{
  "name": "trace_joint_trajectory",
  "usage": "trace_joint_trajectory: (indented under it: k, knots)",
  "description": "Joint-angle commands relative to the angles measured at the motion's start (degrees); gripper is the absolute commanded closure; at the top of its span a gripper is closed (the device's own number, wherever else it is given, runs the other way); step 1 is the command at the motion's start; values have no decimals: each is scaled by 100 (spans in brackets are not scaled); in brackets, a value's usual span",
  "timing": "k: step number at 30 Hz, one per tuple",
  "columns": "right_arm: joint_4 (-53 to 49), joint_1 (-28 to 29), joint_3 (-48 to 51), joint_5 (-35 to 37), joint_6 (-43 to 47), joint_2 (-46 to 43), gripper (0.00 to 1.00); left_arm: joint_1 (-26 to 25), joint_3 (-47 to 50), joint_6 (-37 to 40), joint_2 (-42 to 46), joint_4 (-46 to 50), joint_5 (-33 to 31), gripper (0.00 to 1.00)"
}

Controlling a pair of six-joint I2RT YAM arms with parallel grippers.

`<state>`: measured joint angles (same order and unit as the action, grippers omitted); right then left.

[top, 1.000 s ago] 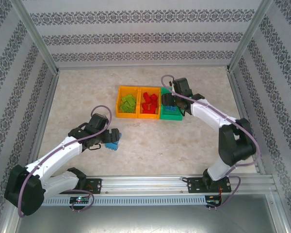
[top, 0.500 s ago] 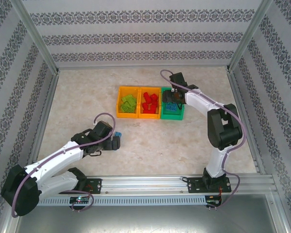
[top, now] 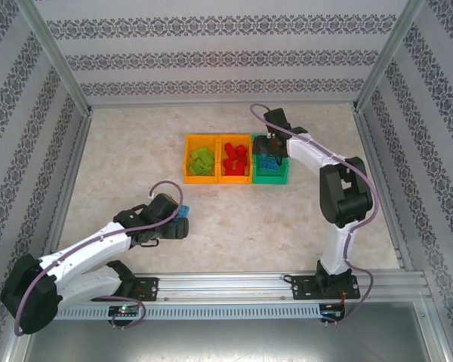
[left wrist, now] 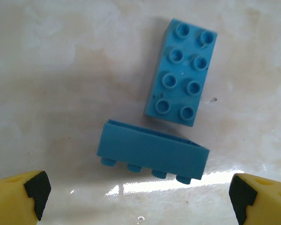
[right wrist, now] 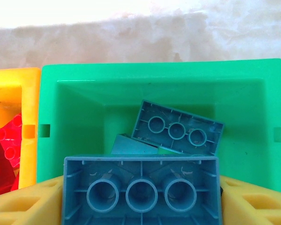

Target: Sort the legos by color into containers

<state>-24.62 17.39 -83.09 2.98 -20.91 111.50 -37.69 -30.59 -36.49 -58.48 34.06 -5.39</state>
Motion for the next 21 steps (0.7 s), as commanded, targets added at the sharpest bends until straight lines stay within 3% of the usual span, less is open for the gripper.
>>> trace_joint_trajectory:
  k: [1,21]
  knots:
    - [-242,-67,21,52,-123,232,29,-124,28,-47,-51,-8,-39,0]
    - [-80,-21,202,-226,-162,-67,12,-239,-96,-93,-406,-57,-162,0]
